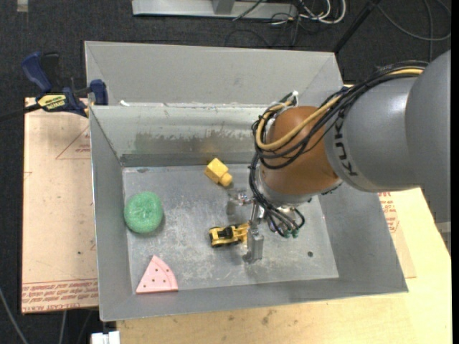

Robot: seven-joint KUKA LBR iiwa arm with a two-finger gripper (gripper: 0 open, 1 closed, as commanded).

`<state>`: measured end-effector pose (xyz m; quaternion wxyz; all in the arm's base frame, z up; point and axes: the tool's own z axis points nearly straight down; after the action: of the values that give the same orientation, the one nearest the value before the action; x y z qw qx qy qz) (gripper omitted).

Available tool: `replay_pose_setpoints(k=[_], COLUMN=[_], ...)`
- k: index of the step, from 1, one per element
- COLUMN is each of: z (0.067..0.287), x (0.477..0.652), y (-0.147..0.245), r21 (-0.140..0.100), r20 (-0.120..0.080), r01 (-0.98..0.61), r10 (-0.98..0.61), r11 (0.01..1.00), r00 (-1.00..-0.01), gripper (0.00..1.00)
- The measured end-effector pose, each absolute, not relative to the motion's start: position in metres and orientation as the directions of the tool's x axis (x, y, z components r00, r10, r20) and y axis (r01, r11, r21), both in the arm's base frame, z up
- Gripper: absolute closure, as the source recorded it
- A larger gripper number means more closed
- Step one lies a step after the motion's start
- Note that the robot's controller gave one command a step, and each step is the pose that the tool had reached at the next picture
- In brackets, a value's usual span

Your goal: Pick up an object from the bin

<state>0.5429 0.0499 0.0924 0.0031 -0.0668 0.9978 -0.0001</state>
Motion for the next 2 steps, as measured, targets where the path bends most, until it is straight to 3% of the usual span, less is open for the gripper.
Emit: replay_pose_setpoints(k=[1, 2], z=[0.0699, 0.0699], x=[0.5342, 0.5342], y=[0.0608, 0.0608], r21=[0.001, 0.002], r20=[-0.001, -0.001], r01=[-0.301, -0.301], r10=[-0.301, -0.301], r11=[0.954, 0.954], r00=[-0.954, -0.954], gripper=[1.0, 1.0])
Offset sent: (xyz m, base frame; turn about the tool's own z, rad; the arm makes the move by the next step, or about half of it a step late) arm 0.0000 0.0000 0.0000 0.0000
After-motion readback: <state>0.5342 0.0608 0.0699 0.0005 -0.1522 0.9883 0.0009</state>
